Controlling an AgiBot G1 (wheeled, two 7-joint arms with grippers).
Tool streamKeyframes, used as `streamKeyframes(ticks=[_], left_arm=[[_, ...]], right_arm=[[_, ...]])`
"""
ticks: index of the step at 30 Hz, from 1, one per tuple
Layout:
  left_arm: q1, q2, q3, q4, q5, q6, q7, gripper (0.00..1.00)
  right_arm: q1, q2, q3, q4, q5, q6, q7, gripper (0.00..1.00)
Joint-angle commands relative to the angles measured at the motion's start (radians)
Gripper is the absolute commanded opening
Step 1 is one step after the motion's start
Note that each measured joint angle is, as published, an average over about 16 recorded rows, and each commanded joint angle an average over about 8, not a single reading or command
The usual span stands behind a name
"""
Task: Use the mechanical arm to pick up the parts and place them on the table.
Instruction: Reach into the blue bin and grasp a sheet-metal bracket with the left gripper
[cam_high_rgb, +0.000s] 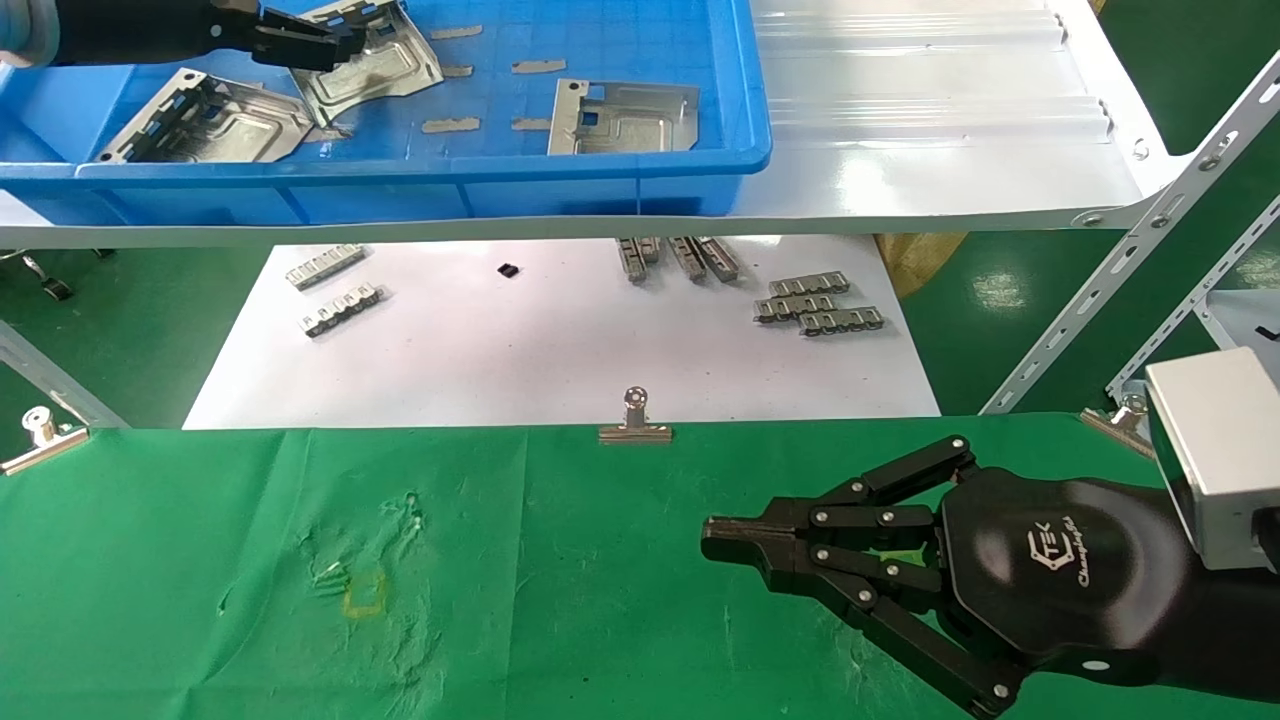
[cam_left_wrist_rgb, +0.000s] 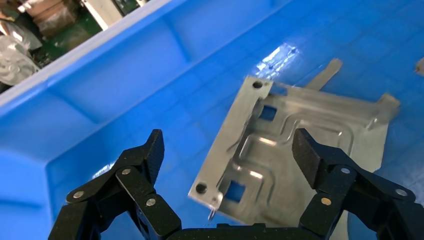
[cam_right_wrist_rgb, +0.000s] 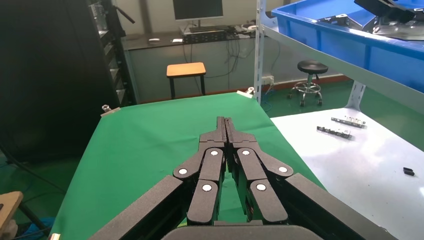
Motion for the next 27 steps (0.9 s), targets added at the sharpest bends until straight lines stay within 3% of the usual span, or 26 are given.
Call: streamKeyframes(ticks=[1, 23, 25, 27], left_arm=[[-0.001, -0.004, 0.002, 0.008, 0.003, -0.002, -0.004, 0.00], [0.010, -0.005, 0.008, 0.014, 0.011, -0.061, -0.026, 0.00], [0.012, -0.006, 0.008, 0.013, 0.011, -0.062, -0.026, 0.00], [0.013, -0.007, 0.008, 0.012, 0.011, -0.063, -0.027, 0.00]], right_arm=[[0.000, 0.000, 0.000, 0.000, 0.000, 0.000, 0.000, 0.00], [0.000, 0.001, -0.002, 0.000, 0.001, 0.001, -0.001, 0.00], [0.000, 0.001, -0.002, 0.000, 0.001, 0.001, -0.001, 0.11], [0.000, 0.001, -0.002, 0.000, 0.001, 0.001, -0.001, 0.36]])
